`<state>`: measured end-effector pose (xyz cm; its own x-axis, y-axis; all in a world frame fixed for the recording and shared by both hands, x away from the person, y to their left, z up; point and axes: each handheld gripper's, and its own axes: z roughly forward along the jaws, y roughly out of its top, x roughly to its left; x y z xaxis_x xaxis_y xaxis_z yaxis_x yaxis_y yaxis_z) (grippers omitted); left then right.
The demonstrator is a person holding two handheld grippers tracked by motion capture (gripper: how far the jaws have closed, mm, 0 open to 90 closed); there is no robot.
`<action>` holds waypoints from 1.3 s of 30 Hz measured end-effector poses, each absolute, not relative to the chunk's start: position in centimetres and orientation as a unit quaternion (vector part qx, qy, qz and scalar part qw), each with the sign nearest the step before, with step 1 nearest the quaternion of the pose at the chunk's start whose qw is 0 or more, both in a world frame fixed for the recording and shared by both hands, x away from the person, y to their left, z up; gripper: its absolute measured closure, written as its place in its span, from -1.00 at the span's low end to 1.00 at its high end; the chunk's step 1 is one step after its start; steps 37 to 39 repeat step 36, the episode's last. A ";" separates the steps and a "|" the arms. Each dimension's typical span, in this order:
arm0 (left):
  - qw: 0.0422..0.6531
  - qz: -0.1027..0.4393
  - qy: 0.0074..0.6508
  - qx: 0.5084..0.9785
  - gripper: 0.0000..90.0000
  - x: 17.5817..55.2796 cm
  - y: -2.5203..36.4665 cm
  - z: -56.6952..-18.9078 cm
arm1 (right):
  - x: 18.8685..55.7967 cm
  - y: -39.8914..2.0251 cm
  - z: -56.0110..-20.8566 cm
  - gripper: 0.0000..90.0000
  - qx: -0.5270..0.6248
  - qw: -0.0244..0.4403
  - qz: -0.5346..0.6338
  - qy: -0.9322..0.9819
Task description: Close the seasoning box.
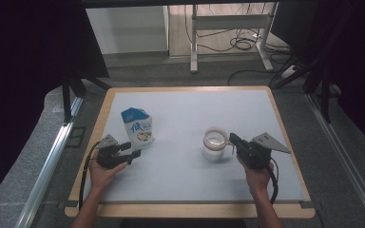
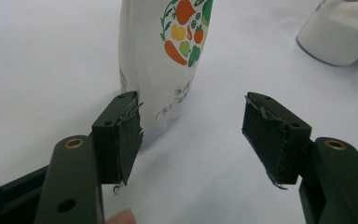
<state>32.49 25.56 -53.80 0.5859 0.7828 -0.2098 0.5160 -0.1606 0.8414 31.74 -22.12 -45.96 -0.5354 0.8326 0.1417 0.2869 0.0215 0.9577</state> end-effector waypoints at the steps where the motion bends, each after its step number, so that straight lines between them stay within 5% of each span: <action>1: 0.481 0.138 0.432 0.750 -0.18 32.5 25.5 -53.8 | 31.7 -22.7 -46.0 0.99 0.422 0.240 0.562 0.669; 8: 0.480 0.135 0.429 0.753 -0.18 32.4 25.3 -53.9 | 31.6 -26.8 -47.4 0.95 0.448 0.253 0.534 0.671; 9: 0.480 0.135 0.429 0.753 -0.18 32.4 25.2 -53.9 | 31.6 -27.6 -48.2 0.73 0.449 0.250 0.521 0.682; 17: 0.482 0.138 0.429 0.752 -0.19 32.2 25.4 -53.9 | 32.5 -28.5 -50.6 0.01 0.442 0.225 0.485 0.721; 39: 0.482 0.143 0.435 0.747 -0.22 31.9 26.3 -53.9 | 33.3 -29.4 -52.2 -0.19 0.451 0.208 0.467 0.731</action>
